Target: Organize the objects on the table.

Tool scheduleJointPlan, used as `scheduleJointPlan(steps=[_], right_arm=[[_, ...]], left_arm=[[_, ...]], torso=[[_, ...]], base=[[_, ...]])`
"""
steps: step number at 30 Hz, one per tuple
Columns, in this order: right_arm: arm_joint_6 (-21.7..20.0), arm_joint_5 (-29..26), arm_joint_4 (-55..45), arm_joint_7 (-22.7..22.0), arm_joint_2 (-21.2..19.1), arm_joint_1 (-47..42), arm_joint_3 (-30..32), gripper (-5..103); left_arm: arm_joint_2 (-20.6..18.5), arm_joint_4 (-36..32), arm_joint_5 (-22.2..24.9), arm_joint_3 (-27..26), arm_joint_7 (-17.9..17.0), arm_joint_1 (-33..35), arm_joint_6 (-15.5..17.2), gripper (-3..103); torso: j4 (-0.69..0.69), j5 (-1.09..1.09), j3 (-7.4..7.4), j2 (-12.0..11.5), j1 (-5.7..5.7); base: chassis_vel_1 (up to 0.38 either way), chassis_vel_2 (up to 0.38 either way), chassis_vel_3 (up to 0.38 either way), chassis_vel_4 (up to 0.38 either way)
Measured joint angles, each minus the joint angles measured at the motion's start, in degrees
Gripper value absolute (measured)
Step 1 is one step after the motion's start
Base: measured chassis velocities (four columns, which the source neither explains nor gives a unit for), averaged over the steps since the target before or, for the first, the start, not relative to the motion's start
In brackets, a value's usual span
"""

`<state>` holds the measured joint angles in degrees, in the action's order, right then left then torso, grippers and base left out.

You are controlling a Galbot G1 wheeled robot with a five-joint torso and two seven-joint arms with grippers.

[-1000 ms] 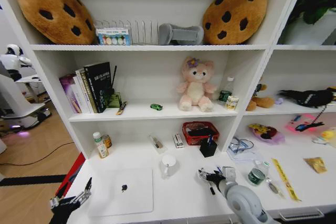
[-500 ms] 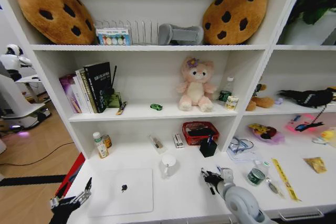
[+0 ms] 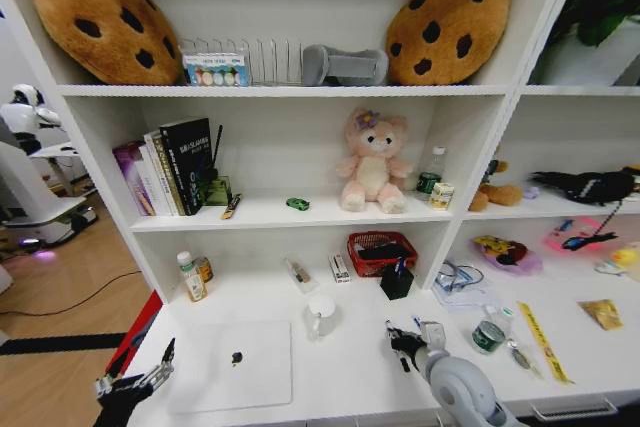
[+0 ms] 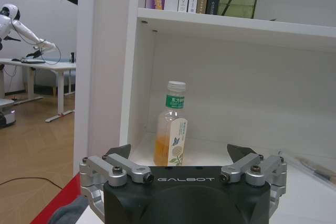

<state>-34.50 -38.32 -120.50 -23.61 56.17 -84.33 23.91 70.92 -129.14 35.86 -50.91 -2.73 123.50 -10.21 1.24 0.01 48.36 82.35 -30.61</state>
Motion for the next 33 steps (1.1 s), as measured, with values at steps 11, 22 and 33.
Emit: scheduleJointPlan(steps=[11,22,33], right_arm=[[22.42,19.29,3.30,4.18,-0.44,3.60,0.18,10],[31.60,21.14,13.34,5.49,1.20,12.81,-2.38,10],[34.14,20.89,19.50,6.07,2.52,19.93,-3.13,10]], left_arm=[[0.00,0.00,0.00,0.00,0.00,0.00,0.00,100],[0.00,0.01,0.00,0.00,0.00,0.00,0.01,100],[0.00,0.00,0.00,0.00,0.00,0.00,0.00,100]], torso=[[0.00,-0.01,0.00,0.00,0.00],[-0.01,-0.01,0.00,0.00,0.00],[0.00,-0.01,0.00,0.00,0.00]], base=[[0.000,0.000,0.000,0.000],[0.000,0.000,0.000,0.000],[0.000,0.000,0.000,0.000]])
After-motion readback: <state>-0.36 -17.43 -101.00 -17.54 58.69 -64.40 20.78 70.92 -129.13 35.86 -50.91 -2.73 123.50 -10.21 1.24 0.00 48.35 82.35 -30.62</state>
